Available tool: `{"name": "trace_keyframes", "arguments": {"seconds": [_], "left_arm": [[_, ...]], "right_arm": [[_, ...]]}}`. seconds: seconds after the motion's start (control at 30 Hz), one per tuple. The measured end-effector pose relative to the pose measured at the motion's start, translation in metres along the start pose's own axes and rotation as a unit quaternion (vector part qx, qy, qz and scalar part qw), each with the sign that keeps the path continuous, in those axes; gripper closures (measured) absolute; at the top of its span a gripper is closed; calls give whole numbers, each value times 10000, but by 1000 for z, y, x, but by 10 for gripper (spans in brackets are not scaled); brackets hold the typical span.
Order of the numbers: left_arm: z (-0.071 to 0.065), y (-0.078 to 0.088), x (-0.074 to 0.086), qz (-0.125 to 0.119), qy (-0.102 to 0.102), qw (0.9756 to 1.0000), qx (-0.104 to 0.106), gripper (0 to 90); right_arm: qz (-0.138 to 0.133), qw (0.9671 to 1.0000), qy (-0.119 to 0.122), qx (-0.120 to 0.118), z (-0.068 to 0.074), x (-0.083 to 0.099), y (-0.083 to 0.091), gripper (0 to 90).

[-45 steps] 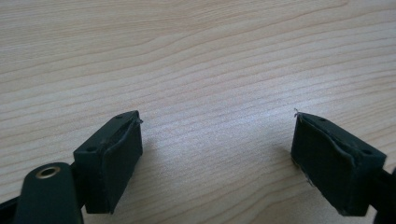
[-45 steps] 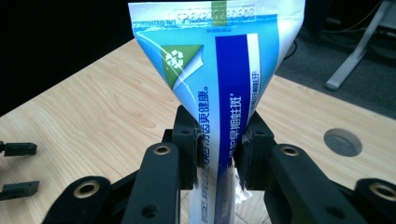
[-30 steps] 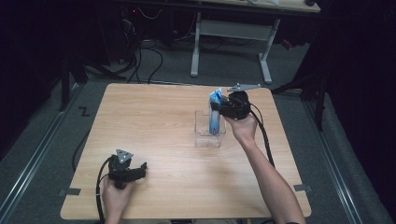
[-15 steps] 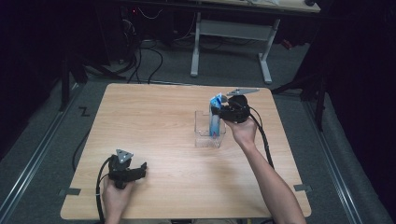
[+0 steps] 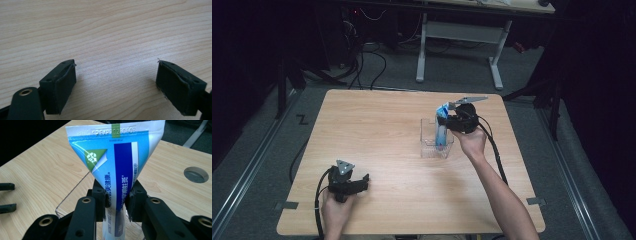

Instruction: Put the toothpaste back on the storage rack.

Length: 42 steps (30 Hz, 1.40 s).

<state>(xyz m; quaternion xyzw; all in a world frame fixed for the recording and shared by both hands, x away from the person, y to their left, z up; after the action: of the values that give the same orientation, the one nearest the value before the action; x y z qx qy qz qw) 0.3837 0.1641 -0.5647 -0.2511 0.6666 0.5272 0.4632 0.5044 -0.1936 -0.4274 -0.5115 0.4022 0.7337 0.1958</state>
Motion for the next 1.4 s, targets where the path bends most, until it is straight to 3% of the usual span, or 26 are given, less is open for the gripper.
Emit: {"name": "trace_keyframes", "arguments": {"seconds": [0.17,0.5,0.53,0.63,1.0,1.4], "left_arm": [[0,0,0,1,-1,10000,-1,167],[0,0,0,3,-3,10000,3,167],[0,0,0,1,-3,10000,0,167],[0,0,0,4,-4,10000,2,167],[0,0,0,3,-3,10000,1,167],[0,0,0,3,-7,10000,2,167]], "right_arm": [[-48,9998,-208,18,-5,5,1,722],[-109,9995,-249,131,-14,7,4,710],[-88,9996,-134,253,-14,7,4,698],[-77,9994,-54,322,-14,7,4,691],[-40,9989,-21,472,-20,8,6,668],[-134,9964,269,790,-21,4,18,543]]}}
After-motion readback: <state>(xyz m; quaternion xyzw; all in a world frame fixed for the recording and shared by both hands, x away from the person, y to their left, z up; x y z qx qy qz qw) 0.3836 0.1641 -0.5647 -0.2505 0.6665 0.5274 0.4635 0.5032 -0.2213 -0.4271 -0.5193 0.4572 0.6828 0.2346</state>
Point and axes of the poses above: each handheld gripper's, and its own axes: y roughly backward along the jaws, x roughly out of its underside, z roughly to its left, the point moved 4 cm from there along -y, roughly forward along the jaws, and after that the axes turned 15 degrees about -z, right-handed, at the moved point
